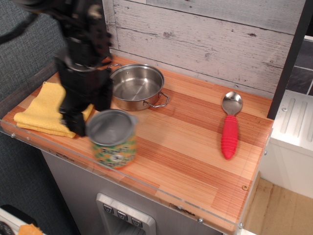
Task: Move the can in front of the red spoon in the corner of the table.
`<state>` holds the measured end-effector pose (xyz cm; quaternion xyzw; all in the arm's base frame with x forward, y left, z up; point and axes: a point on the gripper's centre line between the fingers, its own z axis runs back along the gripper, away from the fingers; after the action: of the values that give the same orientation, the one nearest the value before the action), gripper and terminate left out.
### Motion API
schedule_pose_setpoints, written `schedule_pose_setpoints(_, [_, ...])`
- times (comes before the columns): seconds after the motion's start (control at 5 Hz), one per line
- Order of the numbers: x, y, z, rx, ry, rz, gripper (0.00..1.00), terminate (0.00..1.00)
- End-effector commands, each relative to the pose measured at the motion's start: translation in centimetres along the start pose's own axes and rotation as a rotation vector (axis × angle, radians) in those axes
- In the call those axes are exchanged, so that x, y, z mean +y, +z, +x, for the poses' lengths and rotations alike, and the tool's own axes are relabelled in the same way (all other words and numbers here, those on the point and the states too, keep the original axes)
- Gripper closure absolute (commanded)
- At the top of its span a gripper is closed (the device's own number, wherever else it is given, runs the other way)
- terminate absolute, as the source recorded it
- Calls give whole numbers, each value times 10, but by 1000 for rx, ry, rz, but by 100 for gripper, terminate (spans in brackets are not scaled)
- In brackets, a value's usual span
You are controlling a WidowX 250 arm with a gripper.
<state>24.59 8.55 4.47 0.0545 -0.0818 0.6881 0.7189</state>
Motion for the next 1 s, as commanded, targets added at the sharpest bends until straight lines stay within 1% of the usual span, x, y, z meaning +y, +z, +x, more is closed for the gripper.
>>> schedule_pose_setpoints(0.0, [8,18,-41,-26,-74,-21,0,0])
schedule_pose_setpoints(0.2, [8,22,-57,-5,-100,-6,0,0])
schedule_pose_setpoints(0.4, [7,24,-68,16,-108,-9,0,0])
schedule_pose_setpoints(0.8, [3,34,-96,8,-96,-32,0,0])
